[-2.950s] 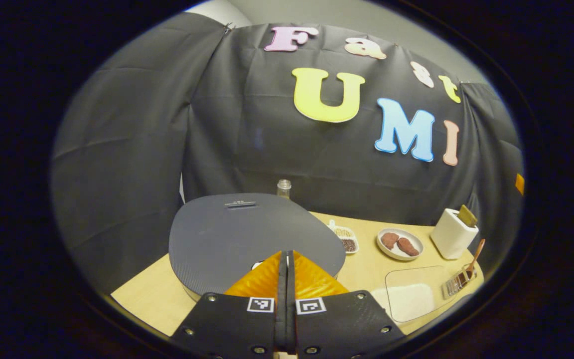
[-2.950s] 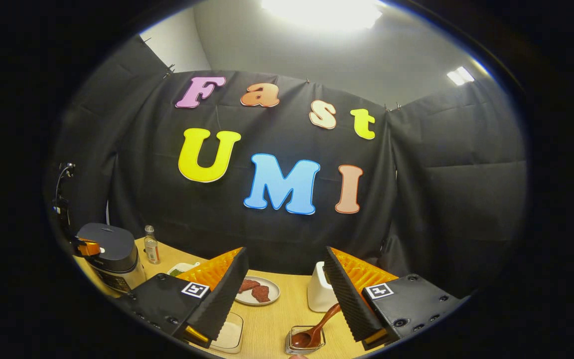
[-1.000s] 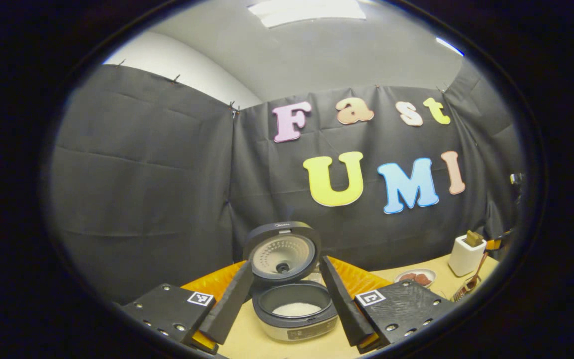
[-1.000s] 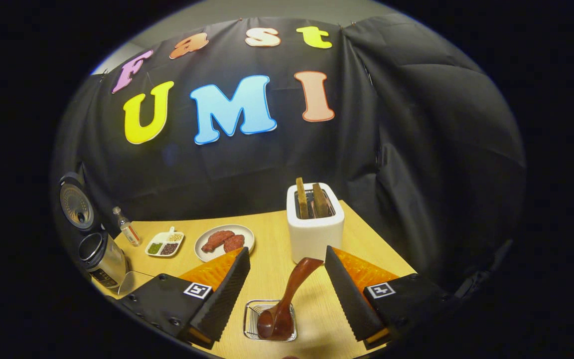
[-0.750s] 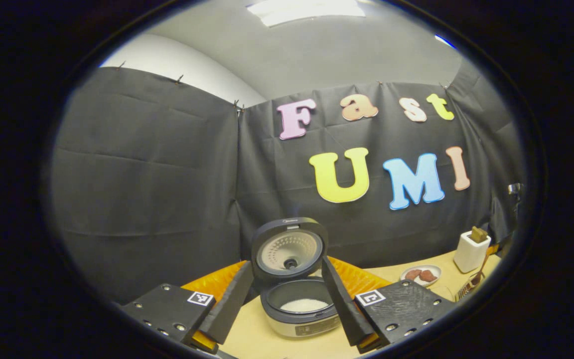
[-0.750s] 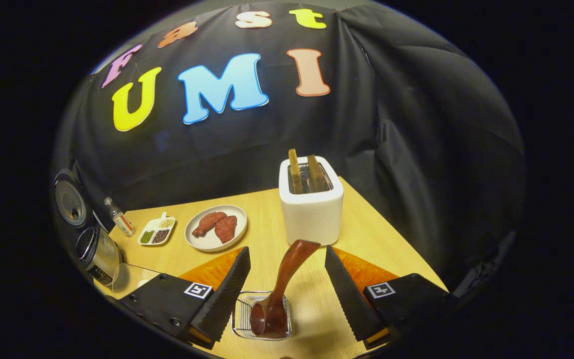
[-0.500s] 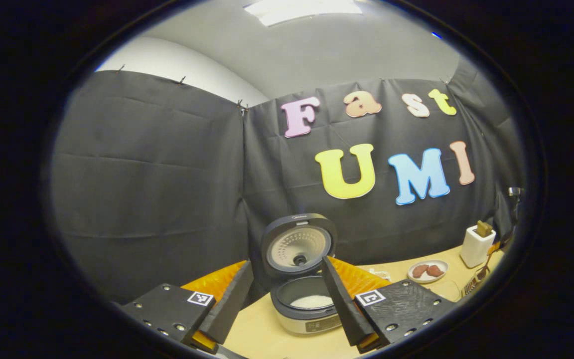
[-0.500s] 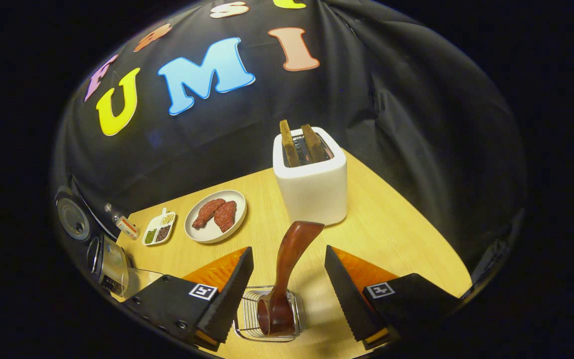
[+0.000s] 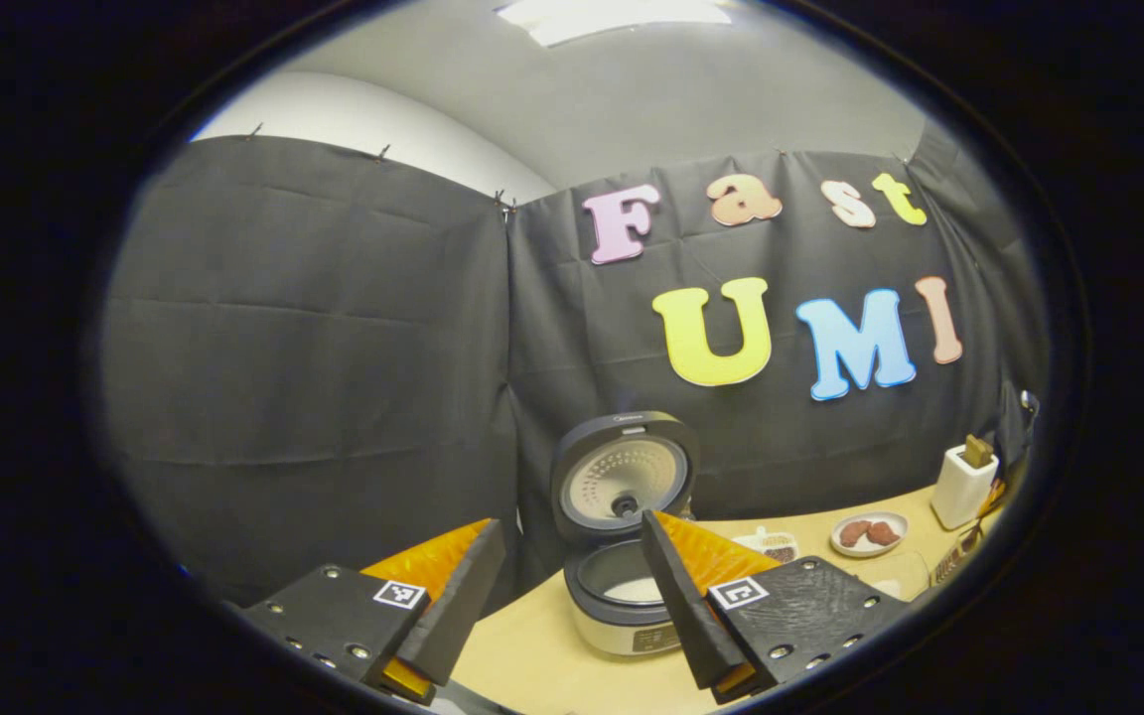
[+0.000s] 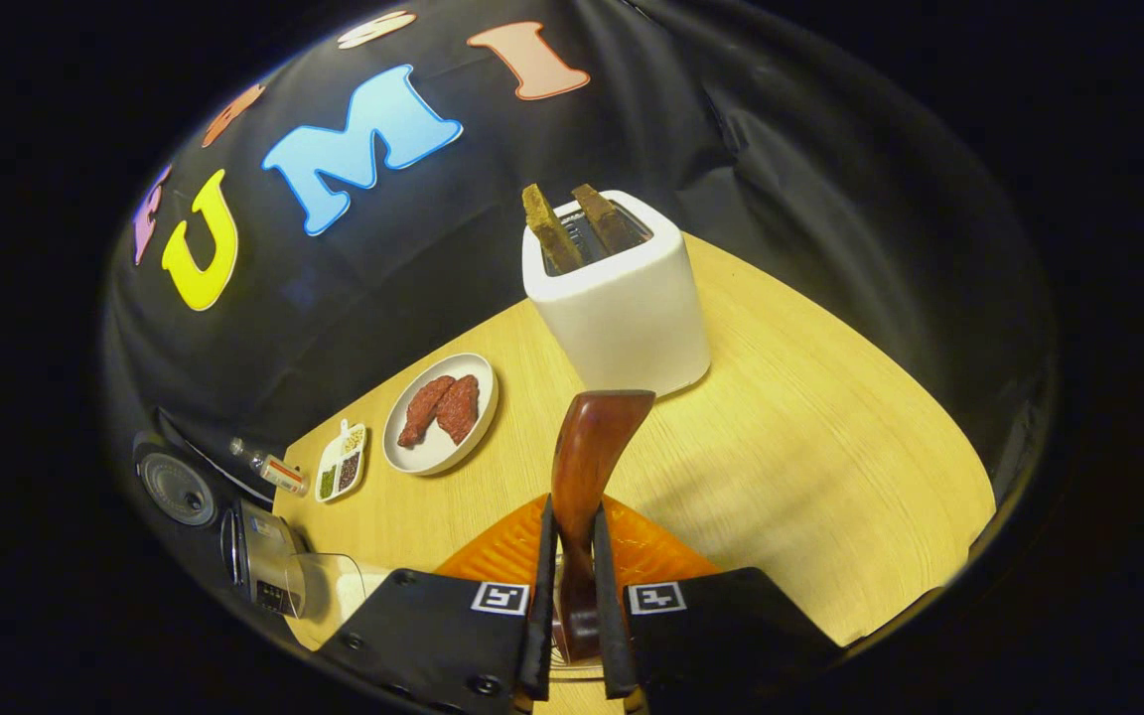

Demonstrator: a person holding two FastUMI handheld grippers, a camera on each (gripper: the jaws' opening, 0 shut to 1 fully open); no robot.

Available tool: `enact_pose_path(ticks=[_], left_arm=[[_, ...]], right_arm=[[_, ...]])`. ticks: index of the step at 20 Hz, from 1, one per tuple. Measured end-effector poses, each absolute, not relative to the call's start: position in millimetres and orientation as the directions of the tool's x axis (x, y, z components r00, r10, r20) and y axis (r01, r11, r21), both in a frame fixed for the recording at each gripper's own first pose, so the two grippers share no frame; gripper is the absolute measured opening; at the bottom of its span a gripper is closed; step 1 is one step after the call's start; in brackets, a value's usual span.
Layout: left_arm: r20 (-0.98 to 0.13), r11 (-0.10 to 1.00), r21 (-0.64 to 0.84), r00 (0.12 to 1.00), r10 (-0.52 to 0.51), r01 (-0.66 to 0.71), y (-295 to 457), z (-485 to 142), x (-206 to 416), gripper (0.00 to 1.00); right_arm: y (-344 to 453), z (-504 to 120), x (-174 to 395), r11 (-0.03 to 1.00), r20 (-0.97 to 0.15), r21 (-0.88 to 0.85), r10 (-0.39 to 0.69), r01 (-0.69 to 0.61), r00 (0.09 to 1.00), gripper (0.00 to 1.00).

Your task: Close the left gripper, press the button to open the rice cooker; take a wooden spoon from the chopstick holder with the right hand, scoop a spoonful of rice and pour it into the rice cooker, then put the wooden spoon back into the chopstick holder.

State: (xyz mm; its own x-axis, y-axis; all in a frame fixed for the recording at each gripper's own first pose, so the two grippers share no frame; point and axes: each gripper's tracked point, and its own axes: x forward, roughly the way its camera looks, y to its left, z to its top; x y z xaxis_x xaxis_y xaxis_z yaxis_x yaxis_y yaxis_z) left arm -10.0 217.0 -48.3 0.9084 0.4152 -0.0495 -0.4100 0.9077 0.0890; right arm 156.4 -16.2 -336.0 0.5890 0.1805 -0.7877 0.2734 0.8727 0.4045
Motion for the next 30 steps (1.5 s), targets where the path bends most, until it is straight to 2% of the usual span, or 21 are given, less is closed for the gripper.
enact_pose_path(ticks=[1,2,3,4,5,6,7,16,18,22,30], left_arm=[[-0.049,0.908,0.092,0.909,0.414,-0.409,216.7,-48.3,-9.1,0.88],[-0.048,0.908,0.095,0.91,0.413,-0.407,216.1,-47.6,-9.2,0.88],[-0.046,0.909,0.095,0.91,0.411,-0.406,216.6,-46.6,-9.6,0.88],[-0.047,0.912,0.089,0.913,0.406,-0.401,216.1,-47.5,-7.2,0.88],[-0.049,0.914,0.084,0.914,0.402,-0.397,215.5,-48.5,-6.7,0.88],[-0.049,0.915,0.08,0.915,0.4,-0.396,215.4,-49.5,-4.3,0.88],[-0.052,0.917,0.076,0.917,0.396,-0.392,215.8,-48.7,-1.4,0.88],[-0.055,0.94,0.052,0.939,0.34,-0.337,212.9,-57.3,22.2,0.85],[-0.05,0.945,0.048,0.944,0.325,-0.323,213.5,-56.7,30.1,0.88],[-0.049,0.954,0.032,0.953,0.298,-0.297,217.4,-61.0,43.4,0.85],[-0.048,0.962,0.012,0.961,0.273,-0.273,241.0,-71.6,58.9,0.88]], right_arm=[[-21.4,-334.9,153.3,0.872,-0.79,0.398,0.166,0.287,0.59,0.17],[-21.9,-333.5,151.7,0.872,-0.79,0.402,0.177,0.279,0.586,0.08],[-17.7,-328.6,149.0,0.876,-0.786,0.399,0.175,0.27,0.594,0.12],[-17.2,-325.8,148.7,0.882,-0.78,0.393,0.17,0.26,0.602,0.08],[-18.3,-319.9,148.7,0.885,-0.771,0.388,0.159,0.257,0.616,0.12],[-20.0,-312.4,149.5,0.888,-0.756,0.384,0.146,0.252,0.638,0.08],[-21.4,-303.4,150.5,0.893,-0.738,0.38,0.135,0.242,0.661,0.12],[-7.5,-216.9,154.9,0.944,-0.578,0.309,0.092,0.114,0.811,0.12],[4.1,-195.6,155.9,0.951,-0.531,0.301,0.102,0.075,0.841,0.12],[36.8,-161.1,156.2,0.965,-0.443,0.263,0.128,-0.008,0.888,0.12],[125.1,-135.3,146.5,0.971,-0.357,0.17,0.218,-0.166,0.908,0.12]])
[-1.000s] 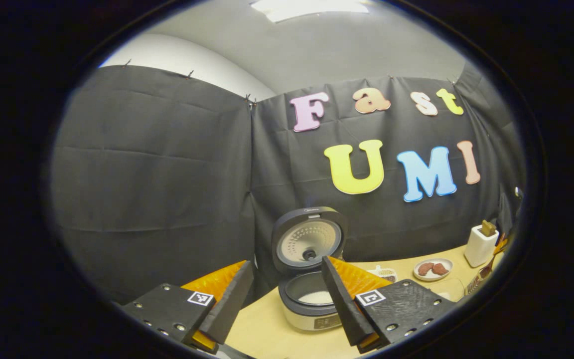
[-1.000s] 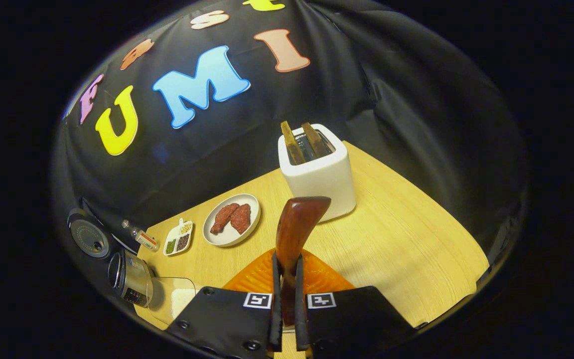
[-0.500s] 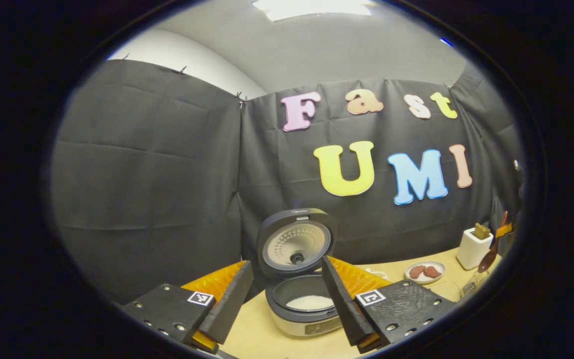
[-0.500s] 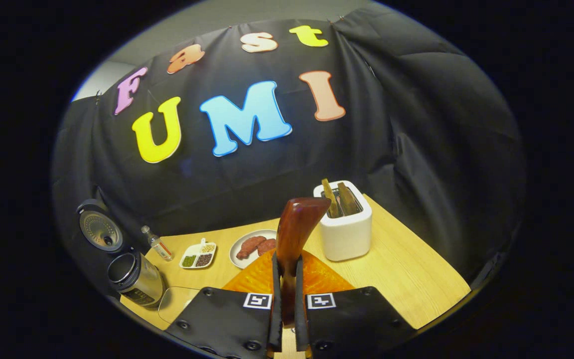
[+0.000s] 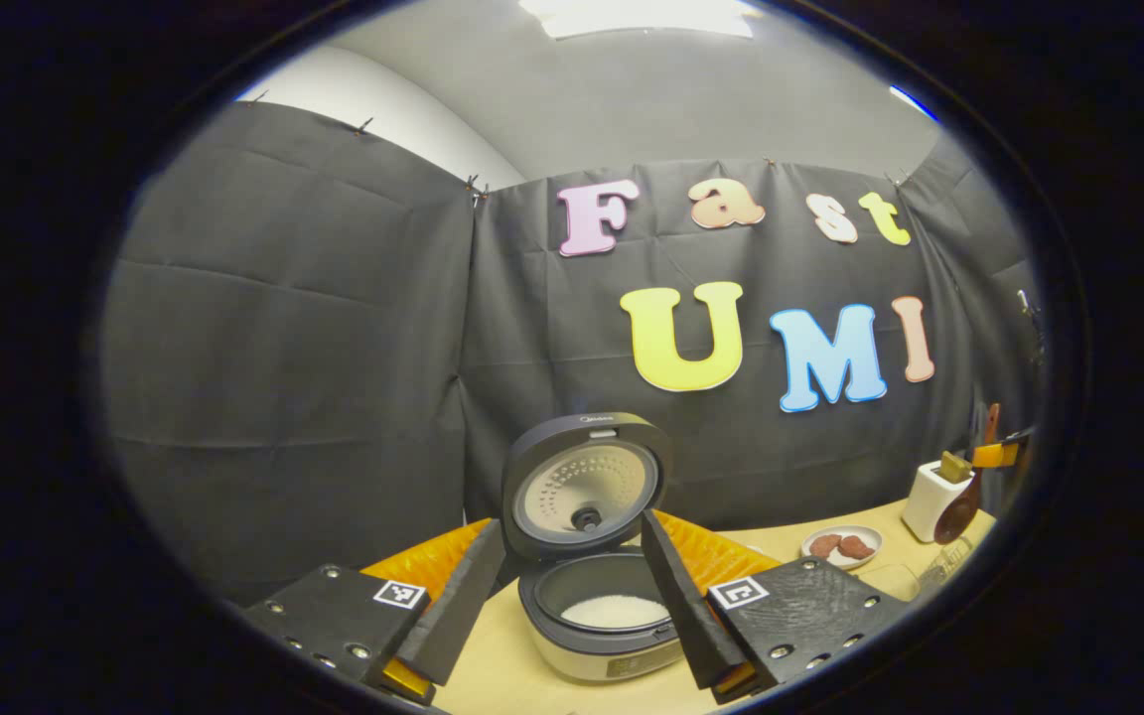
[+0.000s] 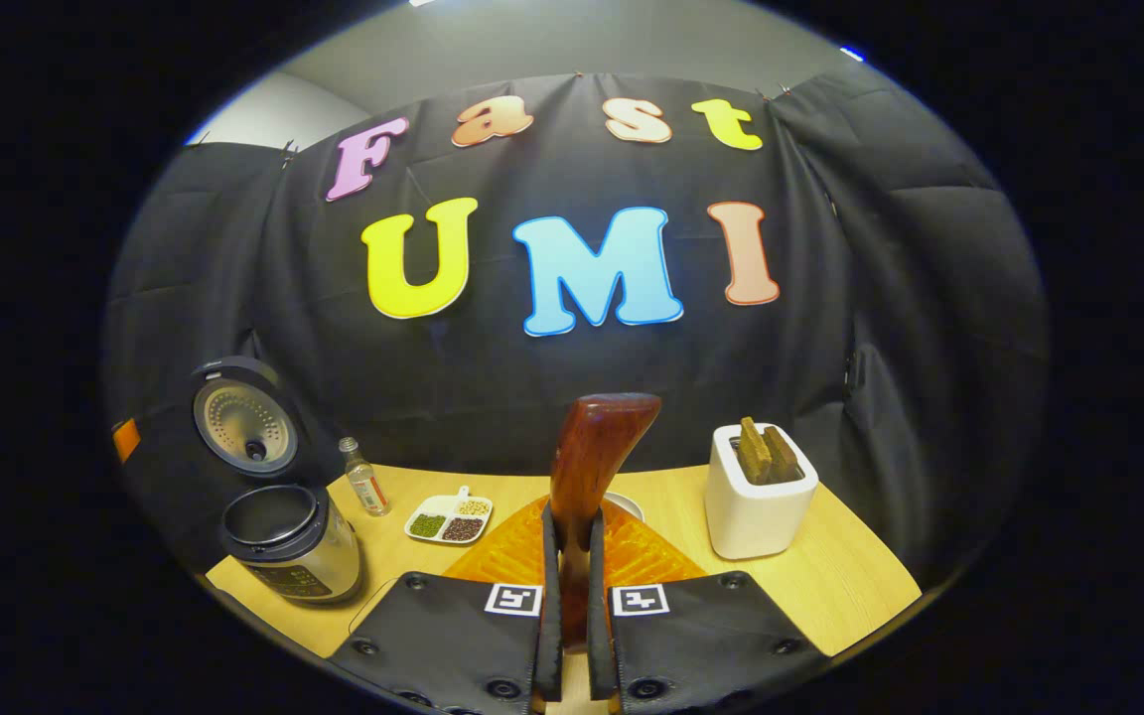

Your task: Close the left gripper, press the button to open the rice cooker; take a wooden spoon from the chopstick holder with the right hand, scoop a spoonful of rice and pour it into the rice cooker, then put the wooden spoon back into the chopstick holder.

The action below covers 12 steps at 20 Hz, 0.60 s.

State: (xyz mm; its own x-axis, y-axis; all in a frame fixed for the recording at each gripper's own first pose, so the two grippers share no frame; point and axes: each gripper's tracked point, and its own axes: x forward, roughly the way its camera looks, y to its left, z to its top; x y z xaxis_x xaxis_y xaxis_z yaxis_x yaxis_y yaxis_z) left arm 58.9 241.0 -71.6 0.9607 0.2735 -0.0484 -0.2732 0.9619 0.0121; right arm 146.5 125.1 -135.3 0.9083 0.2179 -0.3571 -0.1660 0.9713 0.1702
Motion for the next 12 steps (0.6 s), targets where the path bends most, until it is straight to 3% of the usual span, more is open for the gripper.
enact_pose_path(ticks=[12], left_arm=[[-0.092,0.962,0.014,0.957,0.275,-0.274,283.9,-103.0,76.1,0.85]], right_arm=[[221.4,-190.9,128.8,0.949,-0.374,-0.105,0.239,-0.297,0.896,0.12]])
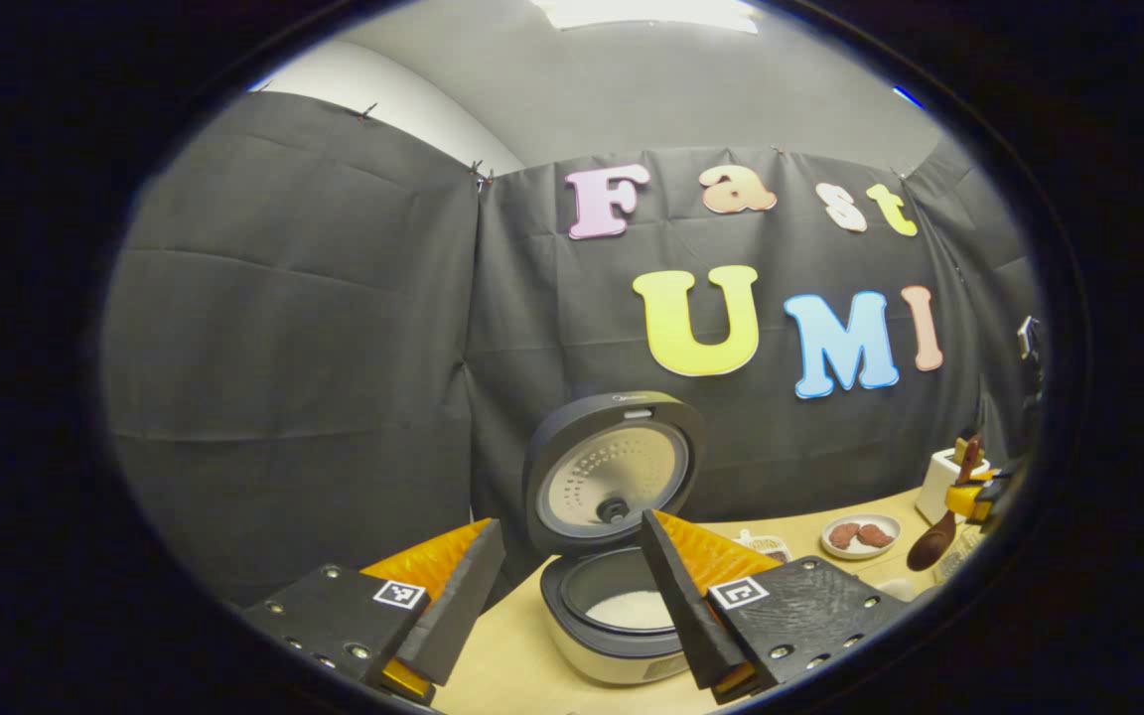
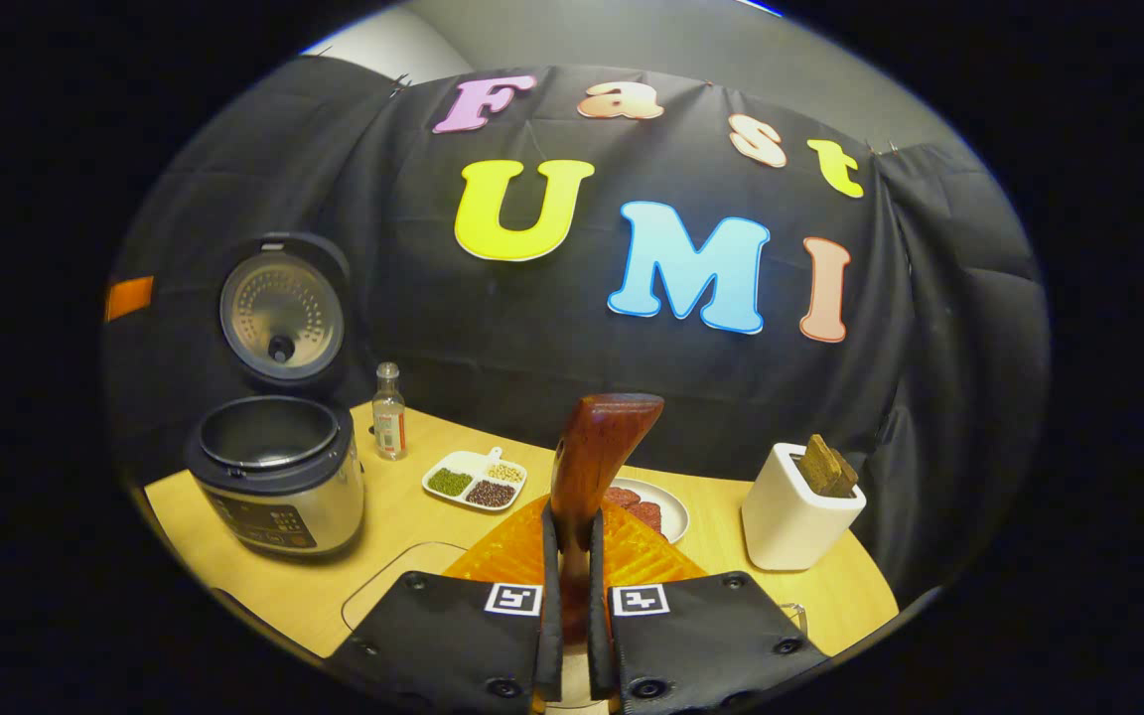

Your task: Close the left gripper, press the button to open the rice cooker; take a wooden spoon from the chopstick holder with the right hand, scoop a spoonful of rice and pour it into the rice cooker, then put the wooden spoon back into the chopstick holder.

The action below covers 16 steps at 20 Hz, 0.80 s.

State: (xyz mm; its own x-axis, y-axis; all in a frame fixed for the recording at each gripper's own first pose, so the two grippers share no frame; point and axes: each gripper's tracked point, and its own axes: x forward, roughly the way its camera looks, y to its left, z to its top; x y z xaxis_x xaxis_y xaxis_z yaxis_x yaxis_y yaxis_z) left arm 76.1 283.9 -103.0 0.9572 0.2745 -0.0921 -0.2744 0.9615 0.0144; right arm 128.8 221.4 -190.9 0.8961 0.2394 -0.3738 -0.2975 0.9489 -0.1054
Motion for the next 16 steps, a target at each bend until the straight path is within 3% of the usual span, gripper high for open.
enact_pose_path(ticks=[8,16], left_arm=[[-0.124,0.959,0.012,0.951,0.282,-0.283,312.6,-120.3,86.0,0.85],[-0.128,0.957,0.015,0.949,0.288,-0.288,319.5,-121.4,86.8,0.85]], right_arm=[[236.5,-239.2,125.2,0.866,-0.379,-0.362,0.2,-0.343,0.904,0.09],[246.4,-268.2,118.3,0.833,-0.402,-0.415,0.193,-0.366,0.895,0.12]])
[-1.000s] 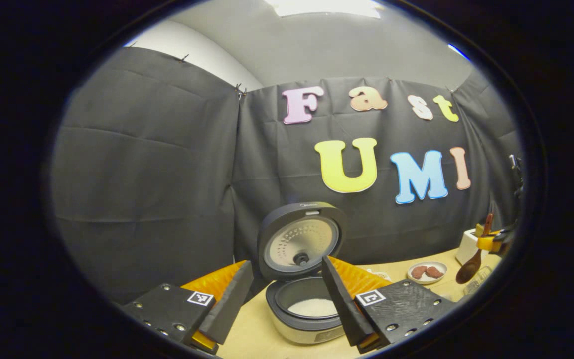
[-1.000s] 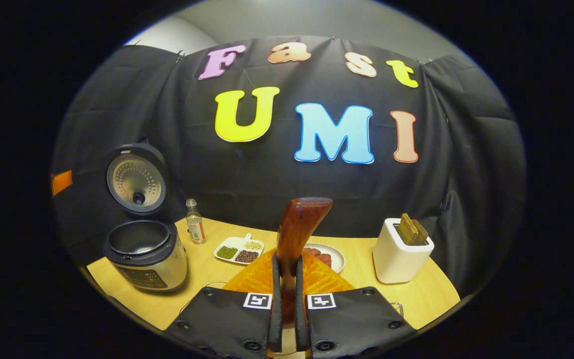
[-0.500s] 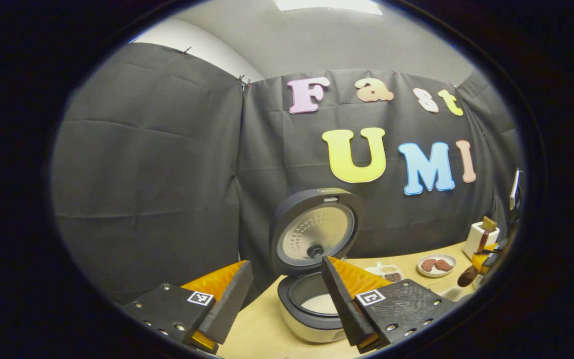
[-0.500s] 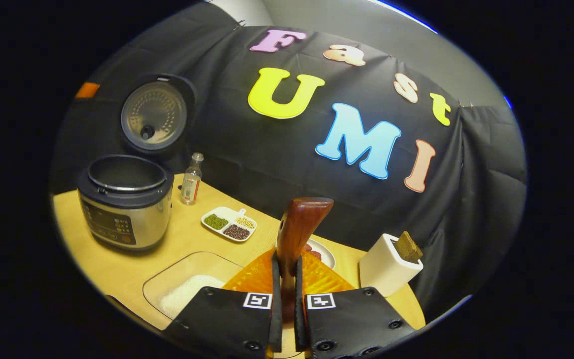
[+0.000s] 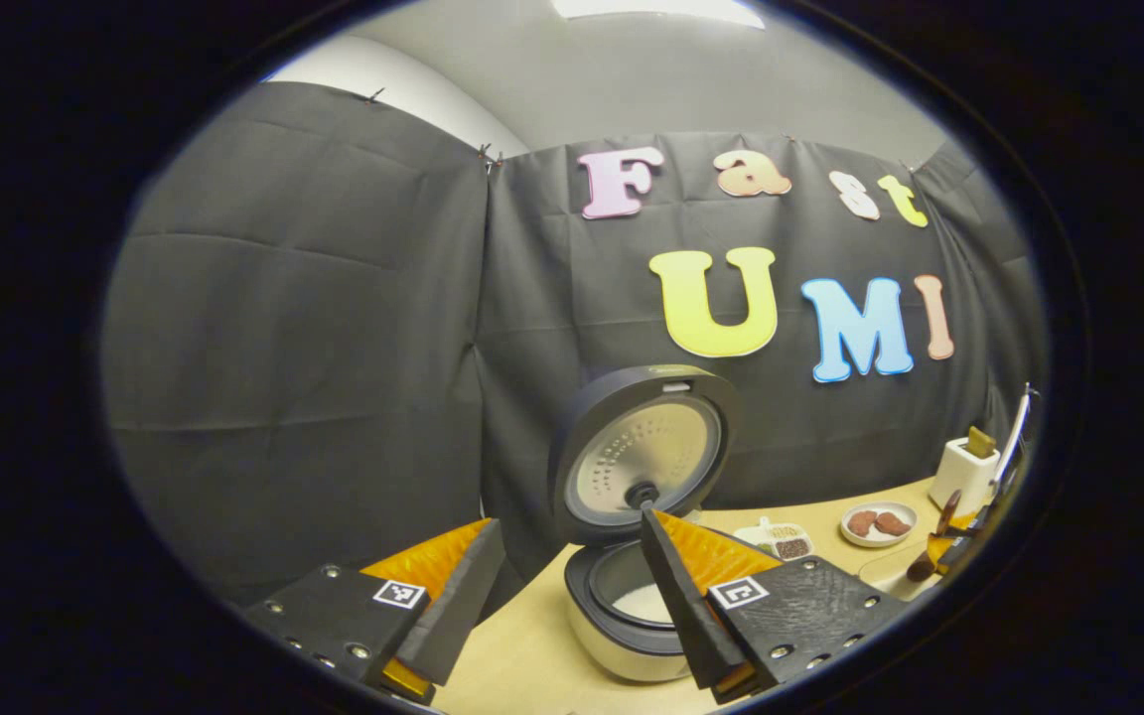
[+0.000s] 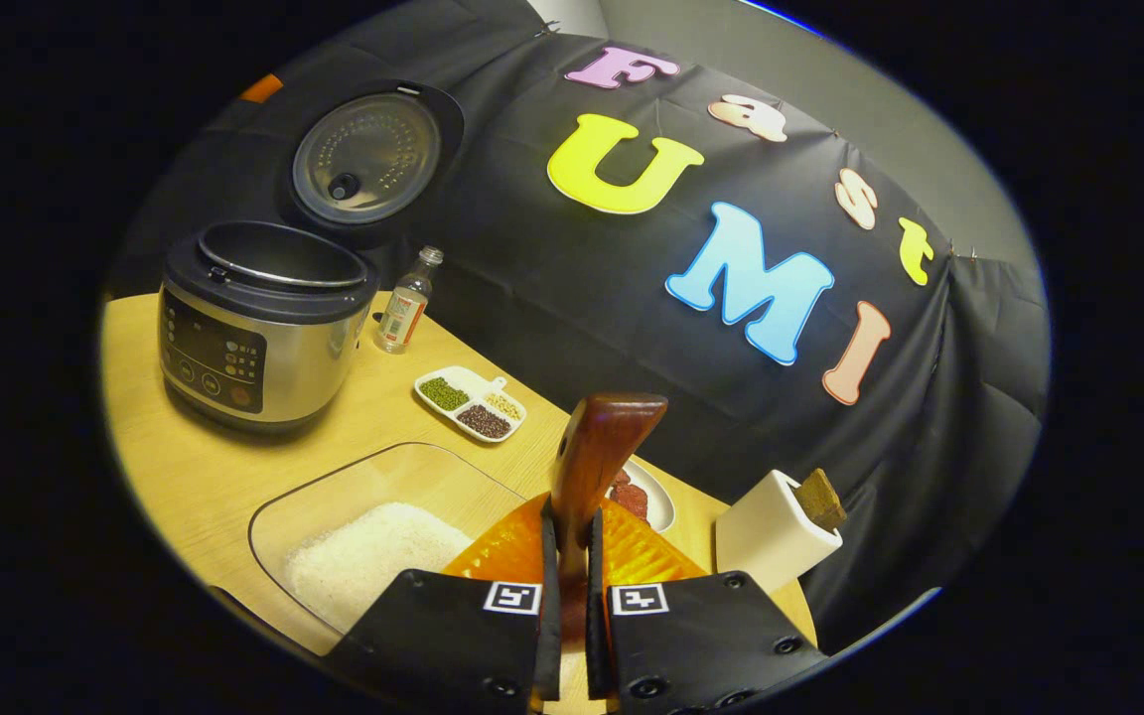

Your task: Close the left gripper, press the button to open the rice cooker; take a wooden spoon from the chopstick holder with the right hand, scoop a spoonful of rice and pour it into the rice cooker, then put the wooden spoon back into the chopstick holder.

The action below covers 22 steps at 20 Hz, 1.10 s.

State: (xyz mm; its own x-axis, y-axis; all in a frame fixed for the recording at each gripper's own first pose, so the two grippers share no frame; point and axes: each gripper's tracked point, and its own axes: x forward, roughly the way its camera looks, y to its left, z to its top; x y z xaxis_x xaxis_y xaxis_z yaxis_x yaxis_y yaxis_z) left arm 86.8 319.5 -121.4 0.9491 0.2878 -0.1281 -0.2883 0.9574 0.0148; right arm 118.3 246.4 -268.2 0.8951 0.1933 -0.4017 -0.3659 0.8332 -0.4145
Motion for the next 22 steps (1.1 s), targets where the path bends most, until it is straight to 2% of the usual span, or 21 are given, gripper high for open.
enact_pose_path(ticks=[4,10,16,22], left_arm=[[-0.132,0.958,0.015,0.949,0.287,-0.287,316.0,-121.5,87.1,0.85],[-0.121,0.96,0.02,0.952,0.28,-0.28,309.7,-115.1,86.2,0.85],[-0.125,0.959,0.015,0.951,0.282,-0.282,309.2,-115.0,81.8,0.85],[-0.125,0.96,0.009,0.952,0.278,-0.28,309.5,-115.9,79.6,0.85]], right_arm=[[257.0,-280.9,113.4,0.842,-0.433,-0.371,0.217,-0.392,0.875,0.12],[274.7,-288.5,98.6,0.906,-0.504,-0.16,0.267,-0.392,0.821,0.12],[273.5,-287.8,97.2,0.951,-0.562,0.086,0.292,-0.296,0.774,0.12],[279.8,-287.1,90.0,0.917,-0.589,0.355,0.372,-0.184,0.718,0.12]])
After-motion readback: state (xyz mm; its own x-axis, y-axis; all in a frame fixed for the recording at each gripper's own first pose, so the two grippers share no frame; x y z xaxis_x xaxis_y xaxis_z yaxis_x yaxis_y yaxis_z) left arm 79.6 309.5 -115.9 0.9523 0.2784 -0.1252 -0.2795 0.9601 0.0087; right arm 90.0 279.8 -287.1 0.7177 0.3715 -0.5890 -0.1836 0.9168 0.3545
